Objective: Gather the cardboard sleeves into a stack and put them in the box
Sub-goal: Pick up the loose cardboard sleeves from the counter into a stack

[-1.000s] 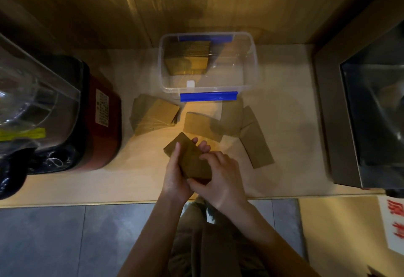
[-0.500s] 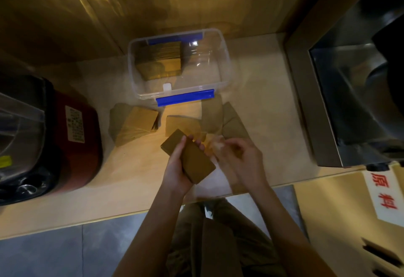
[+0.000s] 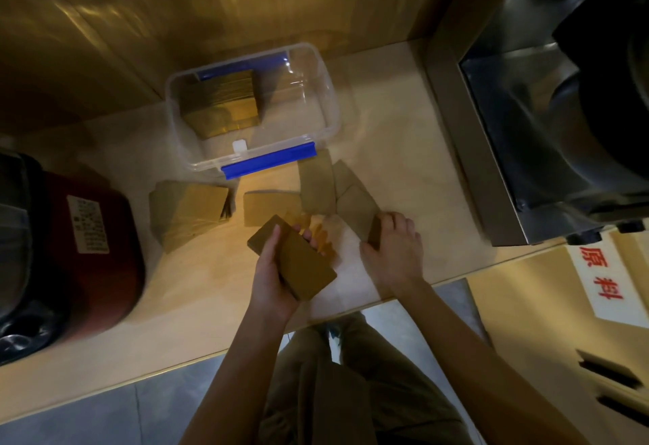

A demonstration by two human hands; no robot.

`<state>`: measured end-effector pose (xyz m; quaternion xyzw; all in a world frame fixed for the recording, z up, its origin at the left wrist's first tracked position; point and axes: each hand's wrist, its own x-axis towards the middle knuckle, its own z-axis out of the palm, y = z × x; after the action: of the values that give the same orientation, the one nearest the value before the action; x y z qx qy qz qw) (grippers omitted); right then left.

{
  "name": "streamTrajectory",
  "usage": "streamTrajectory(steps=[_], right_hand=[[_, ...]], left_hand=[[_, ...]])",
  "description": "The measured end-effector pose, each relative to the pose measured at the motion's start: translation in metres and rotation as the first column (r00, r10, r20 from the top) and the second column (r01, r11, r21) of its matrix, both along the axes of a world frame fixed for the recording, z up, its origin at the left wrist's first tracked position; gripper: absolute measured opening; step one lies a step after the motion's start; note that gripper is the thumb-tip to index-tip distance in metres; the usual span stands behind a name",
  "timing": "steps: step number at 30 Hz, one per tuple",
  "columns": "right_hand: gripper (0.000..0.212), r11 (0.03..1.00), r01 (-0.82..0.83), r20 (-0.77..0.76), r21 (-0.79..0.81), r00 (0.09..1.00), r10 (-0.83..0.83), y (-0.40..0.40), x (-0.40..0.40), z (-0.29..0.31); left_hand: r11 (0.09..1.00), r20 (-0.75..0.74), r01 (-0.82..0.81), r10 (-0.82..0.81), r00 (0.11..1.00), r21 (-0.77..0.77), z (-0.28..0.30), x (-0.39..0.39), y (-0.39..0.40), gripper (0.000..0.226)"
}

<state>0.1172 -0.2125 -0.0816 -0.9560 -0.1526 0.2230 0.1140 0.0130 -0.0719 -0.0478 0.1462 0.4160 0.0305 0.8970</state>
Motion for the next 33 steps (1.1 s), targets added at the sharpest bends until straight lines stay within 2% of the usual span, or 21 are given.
streamTrajectory(steps=[7,11,17,27,33], right_hand=[[0.053,0.998,0.055,-0.044,-0.002,0.998,-0.055,-0.007,0.014,0.024],[0.059,0.993,0.120,-0.002,-0.004,0.993,-0.120,-0.001,0.021,0.043],[0.057,0.985,0.173,0.052,0.022,0.983,-0.174,0.033,0.031,0.058],[0.058,0.987,0.120,-0.013,0.103,0.993,-0.119,0.095,0.023,0.013],[0.058,0.987,0.124,0.047,0.099,0.990,-0.129,0.105,0.020,-0.003]], left_hand=[[1.000,0.002,-0.015,0.015,1.000,-0.017,0.000,-0.001,-0.002,0.032],[0.999,-0.010,-0.033,0.033,0.999,-0.029,-0.001,-0.002,0.000,0.035],[0.999,-0.004,-0.045,0.045,0.999,-0.021,-0.004,-0.001,0.008,0.035],[0.996,-0.011,-0.087,0.087,0.996,-0.033,-0.003,-0.001,0.022,0.035],[0.993,-0.017,-0.098,0.097,0.995,-0.068,-0.004,-0.001,0.026,0.034]])
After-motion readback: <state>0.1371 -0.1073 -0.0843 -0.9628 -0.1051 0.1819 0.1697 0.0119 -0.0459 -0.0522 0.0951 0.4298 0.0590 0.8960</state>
